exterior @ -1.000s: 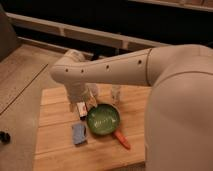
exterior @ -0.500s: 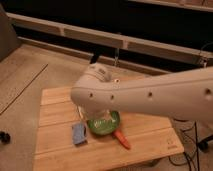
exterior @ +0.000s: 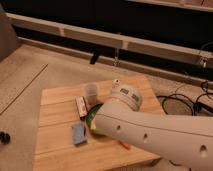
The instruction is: Place the pepper on the white sponge
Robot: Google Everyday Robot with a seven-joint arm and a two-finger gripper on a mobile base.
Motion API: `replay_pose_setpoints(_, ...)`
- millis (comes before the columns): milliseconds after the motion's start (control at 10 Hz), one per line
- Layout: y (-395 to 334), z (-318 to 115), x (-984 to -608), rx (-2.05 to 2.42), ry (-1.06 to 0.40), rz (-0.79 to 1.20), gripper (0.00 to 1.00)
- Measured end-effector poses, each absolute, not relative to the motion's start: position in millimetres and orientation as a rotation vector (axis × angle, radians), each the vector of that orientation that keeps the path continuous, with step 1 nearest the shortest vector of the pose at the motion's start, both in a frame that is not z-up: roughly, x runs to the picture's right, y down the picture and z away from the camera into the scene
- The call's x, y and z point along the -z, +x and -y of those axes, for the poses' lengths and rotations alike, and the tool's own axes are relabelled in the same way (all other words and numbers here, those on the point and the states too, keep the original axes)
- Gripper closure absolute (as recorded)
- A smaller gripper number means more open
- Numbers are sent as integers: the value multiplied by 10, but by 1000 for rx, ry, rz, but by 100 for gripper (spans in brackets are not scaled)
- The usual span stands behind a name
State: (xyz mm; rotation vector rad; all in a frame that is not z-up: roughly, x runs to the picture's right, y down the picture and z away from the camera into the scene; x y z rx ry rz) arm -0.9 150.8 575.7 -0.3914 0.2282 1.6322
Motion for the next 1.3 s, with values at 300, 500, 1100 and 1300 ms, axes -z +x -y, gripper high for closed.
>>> replay_pose_setpoints(300,-342,-1503,-6079,-1499,-468,-206,35)
replay_pose_setpoints(500,-315,-1542,-6436,-1436,-543,-180,35)
replay_pose_setpoints(1100,745,-1835,-6522,-1556,-619,-179,35)
replay_pose_setpoints(1300,870,-1894,-6505,-1576,-627,-183,35)
